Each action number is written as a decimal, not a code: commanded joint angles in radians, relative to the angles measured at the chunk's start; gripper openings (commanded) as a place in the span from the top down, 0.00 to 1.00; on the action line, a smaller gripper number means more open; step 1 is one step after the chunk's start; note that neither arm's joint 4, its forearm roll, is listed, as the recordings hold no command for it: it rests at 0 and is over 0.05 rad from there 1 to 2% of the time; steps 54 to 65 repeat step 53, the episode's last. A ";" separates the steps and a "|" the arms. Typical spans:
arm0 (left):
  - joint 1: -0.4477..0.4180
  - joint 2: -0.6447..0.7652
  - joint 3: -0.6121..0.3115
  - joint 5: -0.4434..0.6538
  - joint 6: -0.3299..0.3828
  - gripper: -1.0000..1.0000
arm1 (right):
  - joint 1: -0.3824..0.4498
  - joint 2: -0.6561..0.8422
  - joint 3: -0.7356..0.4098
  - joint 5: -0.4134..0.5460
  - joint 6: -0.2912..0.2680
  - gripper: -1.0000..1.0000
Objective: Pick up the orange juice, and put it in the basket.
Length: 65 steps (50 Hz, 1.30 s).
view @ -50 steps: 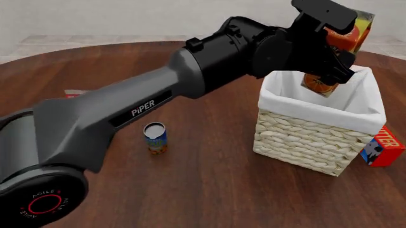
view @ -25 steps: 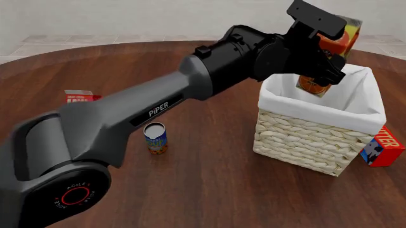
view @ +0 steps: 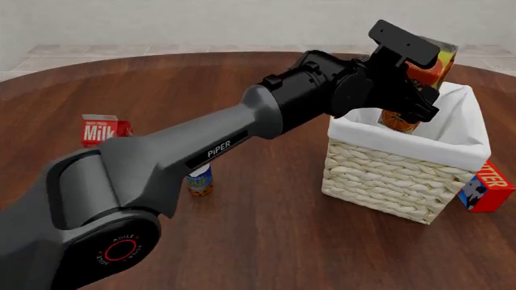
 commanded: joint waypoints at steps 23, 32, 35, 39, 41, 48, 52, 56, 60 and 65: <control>0.011 -0.034 0.048 -0.047 0.028 0.00 | 0.003 0.000 0.018 -0.012 0.004 0.00; -0.003 -0.114 0.139 -0.090 0.022 0.00 | 0.008 0.000 0.030 -0.019 0.005 0.00; -0.007 -0.169 0.187 -0.106 0.008 0.00 | 0.010 0.000 0.031 -0.019 0.006 0.00; -0.008 -0.219 0.236 -0.121 -0.005 0.00 | 0.014 0.000 0.034 -0.020 0.005 0.00; -0.012 -0.256 0.272 -0.137 0.000 0.00 | 0.016 0.000 0.032 -0.019 0.005 0.00; -0.009 -0.372 0.396 -0.190 -0.015 0.00 | 0.018 0.000 0.035 -0.021 0.004 0.00; -0.009 -0.430 0.462 -0.216 -0.023 0.00 | 0.018 0.000 0.030 -0.019 0.003 0.00; -0.009 -0.473 0.515 -0.237 -0.027 0.00 | 0.019 0.000 0.029 -0.019 0.001 0.00; -0.009 -0.473 0.515 -0.237 -0.027 0.00 | 0.019 0.000 0.029 -0.019 0.001 0.00; -0.009 -0.473 0.515 -0.237 -0.027 0.00 | 0.019 0.000 0.029 -0.019 0.001 0.00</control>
